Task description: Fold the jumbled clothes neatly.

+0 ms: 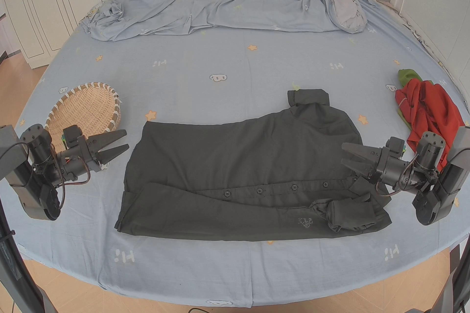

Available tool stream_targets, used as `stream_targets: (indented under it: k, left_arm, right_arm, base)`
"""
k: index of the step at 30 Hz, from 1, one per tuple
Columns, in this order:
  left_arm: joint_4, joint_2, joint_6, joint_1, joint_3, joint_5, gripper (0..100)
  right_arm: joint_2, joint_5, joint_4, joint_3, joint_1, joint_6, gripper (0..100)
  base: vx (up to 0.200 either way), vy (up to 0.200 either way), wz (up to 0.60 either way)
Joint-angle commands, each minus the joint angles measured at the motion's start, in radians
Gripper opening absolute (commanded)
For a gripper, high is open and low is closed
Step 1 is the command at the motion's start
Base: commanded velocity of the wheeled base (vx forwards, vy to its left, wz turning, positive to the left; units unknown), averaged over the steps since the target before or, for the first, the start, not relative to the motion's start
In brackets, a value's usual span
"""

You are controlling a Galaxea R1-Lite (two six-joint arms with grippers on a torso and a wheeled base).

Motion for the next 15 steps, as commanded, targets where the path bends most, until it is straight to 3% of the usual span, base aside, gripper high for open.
stream_targets:
  k: [1,9,15]
  left_arm:
    - [-0.018,0.087,-0.012,-0.028,-0.142,0.010,100]
    - [-0.018,0.094,-0.123,-0.054,-0.223,0.011,100]
    - [-0.018,0.074,-0.133,-0.077,-0.231,0.030,100]
  right_arm:
    - [0.041,-0.001,0.001,-0.132,-0.034,-0.002,100]
    - [0.017,-0.006,0.001,-0.281,-0.063,-0.003,100]
    - [-0.058,-0.035,0.001,-0.299,-0.063,-0.012,100]
  base:
    - [0.000,0.000,0.00]
    - [0.000,0.000,0.00]
    - [0.000,0.000,0.00]
